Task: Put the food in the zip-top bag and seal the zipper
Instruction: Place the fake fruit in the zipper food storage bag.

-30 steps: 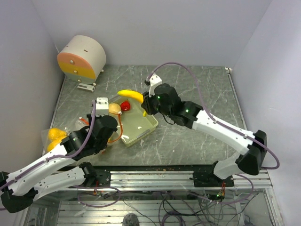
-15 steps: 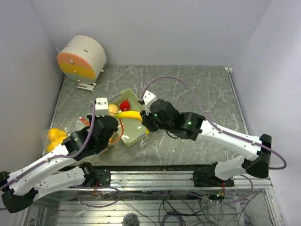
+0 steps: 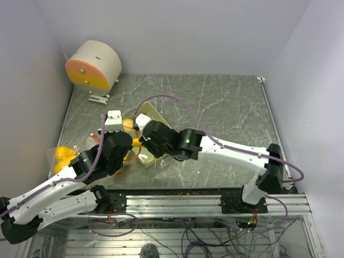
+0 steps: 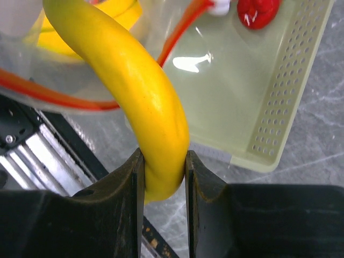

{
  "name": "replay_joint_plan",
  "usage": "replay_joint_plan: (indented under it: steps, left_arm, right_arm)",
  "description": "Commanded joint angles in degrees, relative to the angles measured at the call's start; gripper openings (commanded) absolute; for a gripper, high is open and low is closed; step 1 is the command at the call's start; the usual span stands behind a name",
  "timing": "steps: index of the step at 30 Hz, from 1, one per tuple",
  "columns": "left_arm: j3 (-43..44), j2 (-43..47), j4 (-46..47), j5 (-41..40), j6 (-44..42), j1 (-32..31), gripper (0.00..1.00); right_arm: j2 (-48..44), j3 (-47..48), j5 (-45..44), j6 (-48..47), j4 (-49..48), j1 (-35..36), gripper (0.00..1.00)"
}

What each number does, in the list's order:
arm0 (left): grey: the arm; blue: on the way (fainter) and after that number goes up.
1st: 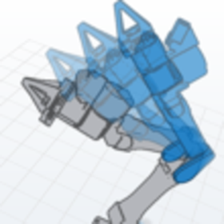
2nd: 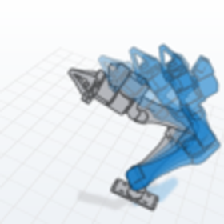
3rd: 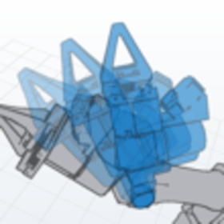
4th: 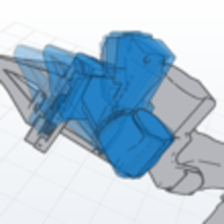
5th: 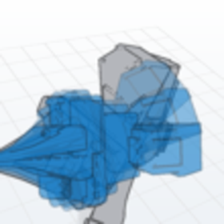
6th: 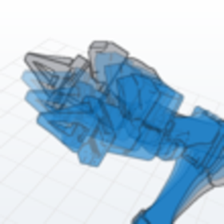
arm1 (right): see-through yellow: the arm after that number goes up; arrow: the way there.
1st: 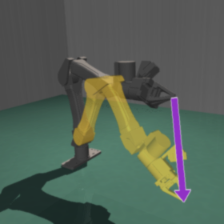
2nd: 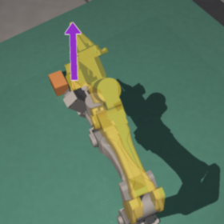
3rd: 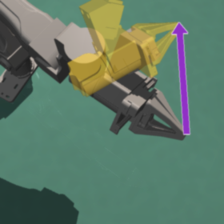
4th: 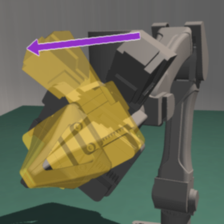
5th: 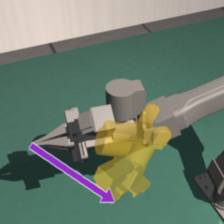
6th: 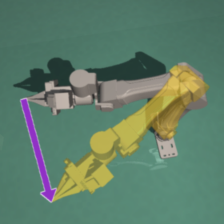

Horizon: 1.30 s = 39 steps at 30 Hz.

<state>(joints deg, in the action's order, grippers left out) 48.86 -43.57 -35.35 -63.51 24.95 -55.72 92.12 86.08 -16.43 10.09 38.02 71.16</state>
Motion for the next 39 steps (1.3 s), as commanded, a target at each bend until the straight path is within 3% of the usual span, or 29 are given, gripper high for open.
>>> replay_joint_plan:
  steps: [1,8,12,19,24,29,34,39]
  left_arm:
    - [-0.9,1.7,4.2,1.5,-0.9,-0.2,0.07]
    - [-2.1,3.1,5.6,2.8,-1.0,-0.3,0.07]
    - [-2.0,2.7,5.6,3.0,-1.1,-0.2,0.07]
    - [-1.9,2.7,4.9,3.0,-0.1,-0.2,0.07]
    - [-1.7,3.5,4.2,2.6,0.0,-0.2,0.07]
    - [-0.4,3.6,3.0,2.1,0.0,-0.2,0.07]
    - [4.6,4.7,-4.3,-2.2,1.3,-0.2,0.07]
    - [12.2,7.7,-10.7,-7.3,-0.3,-0.3,0.07]
  right_arm:
    - [4.4,7.4,-0.9,-2.0,1.3,0.1,0.13]
    - [9.7,13.9,2.4,-2.9,-1.5,0.0,0.33]
    - [11.7,16.7,3.9,-2.4,-0.5,-0.1,0.39]
    - [8.5,14.0,6.9,-1.4,-4.5,-0.2,0.61]
    - [1.8,7.6,4.2,1.9,-7.1,-2.3,0.62]
    - [-4.6,-2.0,6.9,5.8,-8.4,-6.0,0.61]
    - [-9.2,-8.5,9.9,11.3,-13.0,-14.8,0.6]
    - [-1.8,-5.1,11.0,8.6,-17.0,-17.7,0.64]
